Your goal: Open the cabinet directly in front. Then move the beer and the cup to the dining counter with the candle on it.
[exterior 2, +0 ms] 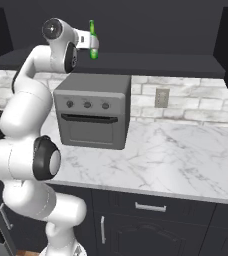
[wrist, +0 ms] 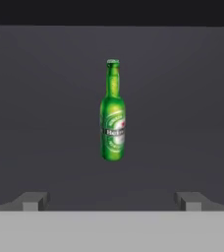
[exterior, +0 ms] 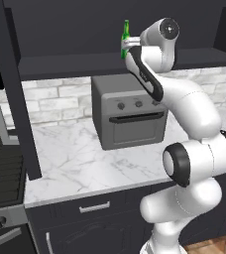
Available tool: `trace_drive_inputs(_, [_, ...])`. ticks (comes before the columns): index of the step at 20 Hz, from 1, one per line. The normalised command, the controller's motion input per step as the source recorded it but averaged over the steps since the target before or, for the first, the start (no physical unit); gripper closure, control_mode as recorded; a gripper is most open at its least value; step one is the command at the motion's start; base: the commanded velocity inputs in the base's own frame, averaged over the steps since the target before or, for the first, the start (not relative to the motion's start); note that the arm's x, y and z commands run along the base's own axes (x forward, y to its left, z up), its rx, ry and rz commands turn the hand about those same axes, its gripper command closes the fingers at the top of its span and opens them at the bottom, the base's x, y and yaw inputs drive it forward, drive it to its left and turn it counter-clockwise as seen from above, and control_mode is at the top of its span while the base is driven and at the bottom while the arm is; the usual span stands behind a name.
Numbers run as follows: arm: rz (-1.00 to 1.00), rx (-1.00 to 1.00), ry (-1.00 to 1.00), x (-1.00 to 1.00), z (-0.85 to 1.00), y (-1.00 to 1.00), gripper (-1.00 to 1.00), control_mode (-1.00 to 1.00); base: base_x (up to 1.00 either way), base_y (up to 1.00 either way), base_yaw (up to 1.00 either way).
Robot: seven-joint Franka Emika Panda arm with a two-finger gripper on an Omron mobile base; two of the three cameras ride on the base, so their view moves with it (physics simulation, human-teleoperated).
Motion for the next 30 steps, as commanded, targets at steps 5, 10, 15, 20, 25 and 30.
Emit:
trace_drive_inputs(5, [-0.01,0.0,0.0,0.44,0.0,0.0,-1.0,-1.0,0.0,0.0,0.0])
trace_drive_inputs(10, [-0.02,0.0,0.0,0.51,0.0,0.0,-1.0,-1.0,0.0,0.0,0.0])
trace_drive_inputs(15, [-0.02,0.0,0.0,0.46,0.0,0.0,-1.0,-1.0,0.0,0.0,0.0])
trace_drive_inputs(20, [-0.02,0.0,0.0,0.41,0.0,0.01,-1.0,-1.0,0.0,0.0,0.0])
trace_drive_inputs(25, [0.0,0.01,0.0,0.26,0.0,0.02,-1.0,-1.0,0.0,0.0,0.0])
trace_drive_inputs(30, [0.0,0.05,0.0,0.17,0.0,0.0,-1.0,-1.0,0.0,0.0,0.0])
